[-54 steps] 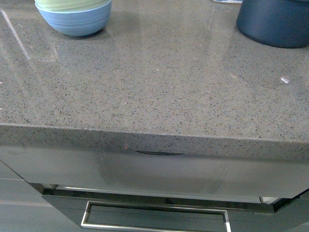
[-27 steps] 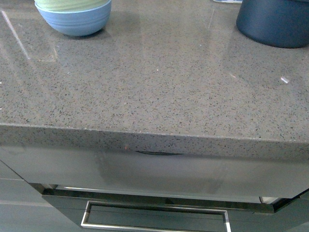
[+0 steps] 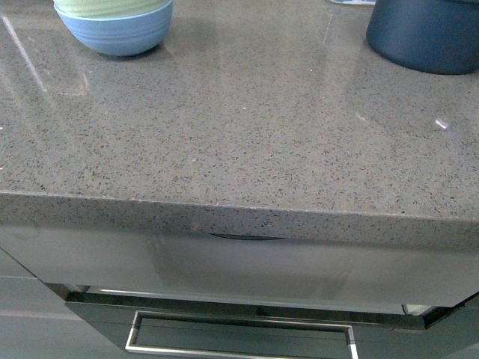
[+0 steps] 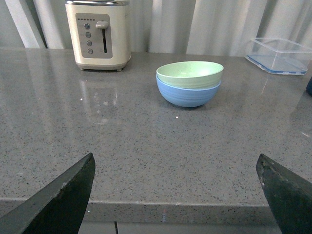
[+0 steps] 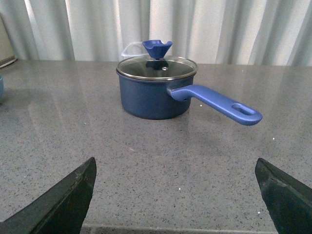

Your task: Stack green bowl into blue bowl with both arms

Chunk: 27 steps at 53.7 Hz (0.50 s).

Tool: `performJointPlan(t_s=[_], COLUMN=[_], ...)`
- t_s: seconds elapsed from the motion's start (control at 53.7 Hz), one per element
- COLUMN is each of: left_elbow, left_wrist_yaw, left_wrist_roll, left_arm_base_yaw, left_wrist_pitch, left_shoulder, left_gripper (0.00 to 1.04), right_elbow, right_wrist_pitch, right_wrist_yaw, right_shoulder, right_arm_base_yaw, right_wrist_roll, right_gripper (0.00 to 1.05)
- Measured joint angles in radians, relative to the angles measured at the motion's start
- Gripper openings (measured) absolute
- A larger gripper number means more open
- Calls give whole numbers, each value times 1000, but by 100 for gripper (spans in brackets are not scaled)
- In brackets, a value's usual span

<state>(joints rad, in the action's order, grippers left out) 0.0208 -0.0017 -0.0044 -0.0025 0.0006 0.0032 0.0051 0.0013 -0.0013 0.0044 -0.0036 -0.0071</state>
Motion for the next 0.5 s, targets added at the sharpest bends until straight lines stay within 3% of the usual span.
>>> performJointPlan(t_s=[0.503], left_elbow=[0], left_wrist_yaw=[0], left_wrist_roll=[0], left_arm_base_yaw=[0], left_wrist_pitch=[0], left_shoulder=[0], left_gripper=[98], right_elbow=[0], right_wrist_pitch=[0], right_wrist_yaw=[0], right_shoulder=[0], right_arm_base_yaw=[0], right_wrist_roll=[0], right_gripper=[95])
